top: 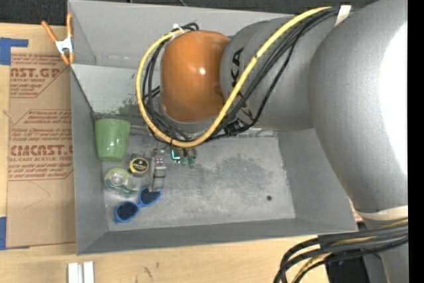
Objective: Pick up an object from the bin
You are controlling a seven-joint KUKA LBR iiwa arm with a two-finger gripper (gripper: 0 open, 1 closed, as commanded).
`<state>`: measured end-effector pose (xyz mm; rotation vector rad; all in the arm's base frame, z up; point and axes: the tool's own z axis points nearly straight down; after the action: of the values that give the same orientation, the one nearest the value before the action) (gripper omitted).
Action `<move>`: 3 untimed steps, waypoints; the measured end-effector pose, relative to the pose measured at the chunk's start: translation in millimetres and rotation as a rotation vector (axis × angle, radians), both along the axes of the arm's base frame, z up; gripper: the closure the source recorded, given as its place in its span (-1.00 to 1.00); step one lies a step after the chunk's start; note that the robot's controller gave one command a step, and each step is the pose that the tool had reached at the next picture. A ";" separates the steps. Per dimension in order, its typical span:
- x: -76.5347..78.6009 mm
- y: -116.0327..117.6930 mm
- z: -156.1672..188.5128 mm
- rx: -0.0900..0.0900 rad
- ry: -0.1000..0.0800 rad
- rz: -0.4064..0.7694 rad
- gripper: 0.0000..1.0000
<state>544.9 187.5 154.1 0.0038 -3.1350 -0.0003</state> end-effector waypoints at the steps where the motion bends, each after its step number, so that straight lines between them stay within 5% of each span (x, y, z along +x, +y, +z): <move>1: -37.4 16.5 -84.8 0.001 -0.007 0.243 -1.00; 2: -37.5 17.0 -84.5 0.002 -0.006 0.242 1.00; 3: -41.0 7.5 77.0 0.003 -0.017 0.335 1.00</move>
Offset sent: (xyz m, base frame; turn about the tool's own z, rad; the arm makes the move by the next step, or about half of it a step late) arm -0.0374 0.0165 -0.0841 -0.2428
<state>504.0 195.1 231.1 0.5289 -3.1068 -0.0028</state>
